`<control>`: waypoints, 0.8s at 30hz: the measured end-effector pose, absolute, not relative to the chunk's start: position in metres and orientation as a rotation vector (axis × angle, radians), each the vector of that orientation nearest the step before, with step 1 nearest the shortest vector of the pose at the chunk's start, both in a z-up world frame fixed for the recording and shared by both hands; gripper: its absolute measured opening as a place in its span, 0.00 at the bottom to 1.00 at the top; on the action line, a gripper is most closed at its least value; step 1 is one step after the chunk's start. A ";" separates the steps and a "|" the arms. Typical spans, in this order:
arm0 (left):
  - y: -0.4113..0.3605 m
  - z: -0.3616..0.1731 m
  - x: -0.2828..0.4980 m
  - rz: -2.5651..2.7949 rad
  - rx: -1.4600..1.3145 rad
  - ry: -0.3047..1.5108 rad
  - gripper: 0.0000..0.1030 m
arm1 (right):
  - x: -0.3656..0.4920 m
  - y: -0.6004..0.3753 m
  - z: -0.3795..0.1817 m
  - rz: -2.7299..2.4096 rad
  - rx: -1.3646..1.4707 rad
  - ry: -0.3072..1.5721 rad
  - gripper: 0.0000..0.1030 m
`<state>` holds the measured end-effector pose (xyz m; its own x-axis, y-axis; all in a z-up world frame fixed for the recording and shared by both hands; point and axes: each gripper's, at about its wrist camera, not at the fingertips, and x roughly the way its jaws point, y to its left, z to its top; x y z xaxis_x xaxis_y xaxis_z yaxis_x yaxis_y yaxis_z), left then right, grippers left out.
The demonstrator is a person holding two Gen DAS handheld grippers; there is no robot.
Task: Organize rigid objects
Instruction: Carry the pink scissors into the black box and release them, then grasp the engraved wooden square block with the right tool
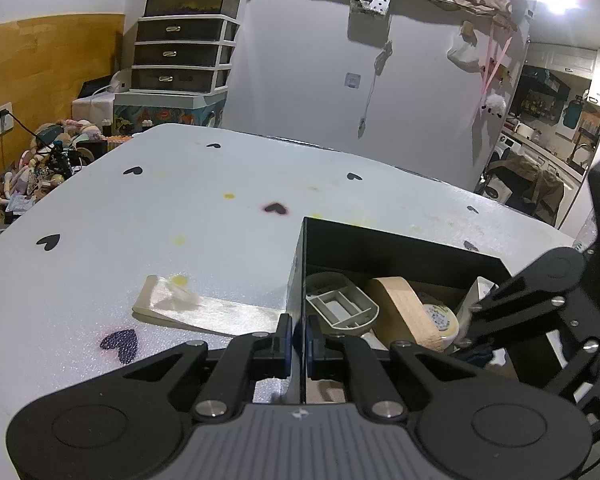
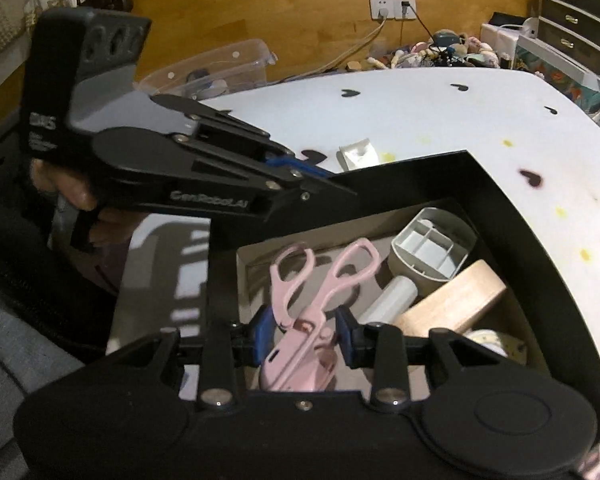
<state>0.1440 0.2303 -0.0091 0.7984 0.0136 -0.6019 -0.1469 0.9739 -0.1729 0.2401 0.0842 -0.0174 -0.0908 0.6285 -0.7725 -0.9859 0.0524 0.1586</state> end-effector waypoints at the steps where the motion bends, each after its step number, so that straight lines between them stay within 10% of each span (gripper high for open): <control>1: 0.230 -0.009 0.144 0.088 -0.217 0.643 0.06 | 0.241 0.085 -0.018 1.466 -0.554 0.831 0.38; 6: 0.229 -0.008 0.146 0.093 -0.207 0.650 0.06 | 0.244 0.077 -0.014 1.433 -0.504 0.810 0.64; 24: 0.223 -0.010 0.153 0.116 -0.146 0.673 0.05 | 0.219 -0.021 0.010 1.117 -0.184 0.678 0.76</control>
<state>0.1529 0.2227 -0.0097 0.7764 0.0601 -0.6274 -0.1542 0.9833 -0.0967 0.2195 -0.0210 0.0100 0.2634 0.7662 -0.5861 -0.8738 0.4470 0.1917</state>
